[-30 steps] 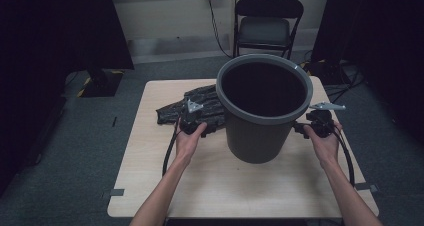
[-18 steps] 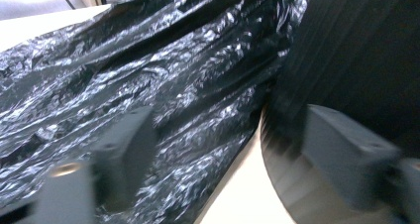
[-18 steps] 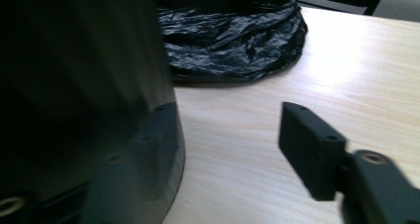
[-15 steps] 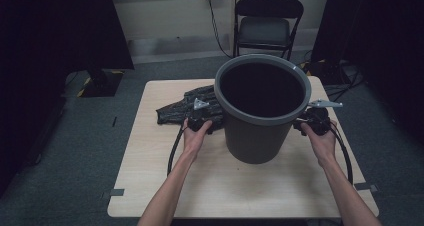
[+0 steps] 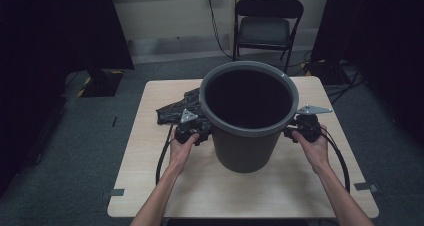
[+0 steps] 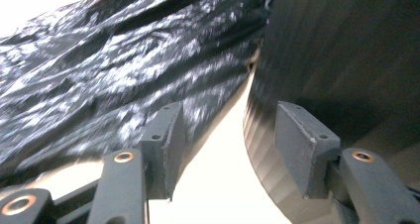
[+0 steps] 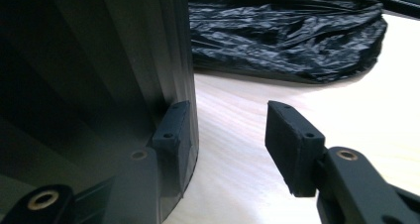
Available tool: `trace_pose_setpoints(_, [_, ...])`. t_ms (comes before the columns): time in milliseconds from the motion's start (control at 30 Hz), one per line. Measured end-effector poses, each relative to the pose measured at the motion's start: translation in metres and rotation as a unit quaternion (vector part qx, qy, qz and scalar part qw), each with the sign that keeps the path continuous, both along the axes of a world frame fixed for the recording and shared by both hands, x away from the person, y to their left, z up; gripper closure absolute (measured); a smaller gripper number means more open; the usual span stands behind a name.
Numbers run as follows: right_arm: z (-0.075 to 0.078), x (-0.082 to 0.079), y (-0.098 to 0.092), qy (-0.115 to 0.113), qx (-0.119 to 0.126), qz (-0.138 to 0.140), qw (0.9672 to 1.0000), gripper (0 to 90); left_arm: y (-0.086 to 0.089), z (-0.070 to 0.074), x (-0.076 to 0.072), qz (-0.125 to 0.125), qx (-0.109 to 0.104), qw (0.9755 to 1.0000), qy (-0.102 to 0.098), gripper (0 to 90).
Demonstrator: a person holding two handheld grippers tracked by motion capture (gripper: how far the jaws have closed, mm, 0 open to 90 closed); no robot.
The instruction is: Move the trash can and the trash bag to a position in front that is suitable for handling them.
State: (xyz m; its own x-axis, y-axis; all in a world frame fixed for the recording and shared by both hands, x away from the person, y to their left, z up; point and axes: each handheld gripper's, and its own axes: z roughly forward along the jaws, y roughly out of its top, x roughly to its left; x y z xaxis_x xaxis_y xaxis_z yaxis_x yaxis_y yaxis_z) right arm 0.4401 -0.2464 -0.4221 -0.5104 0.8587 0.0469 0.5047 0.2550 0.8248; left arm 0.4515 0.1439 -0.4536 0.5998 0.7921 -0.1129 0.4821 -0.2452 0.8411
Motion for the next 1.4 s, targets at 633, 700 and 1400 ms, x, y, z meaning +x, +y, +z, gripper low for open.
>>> trace_pose_setpoints(633, [0.001, -0.019, 0.035, -0.002, -0.011, 0.053, 0.9986, 48.2, 0.049, -0.005, -0.047, -0.013, -0.016, 0.9996, 0.018, 37.5])
trace_pose_setpoints(700, [0.002, -0.019, 0.037, -0.005, -0.002, 0.058, 0.9983, 43.1, 0.055, -0.005, -0.045, 0.003, -0.02, 0.9996, 0.021, 31.4])
trace_pose_setpoints(1400, [0.005, -0.025, 0.046, -0.009, 0.006, 0.074, 0.9972, 43.9, 0.06, -0.007, -0.062, -0.021, -0.033, 0.9983, 0.043, 50.3])
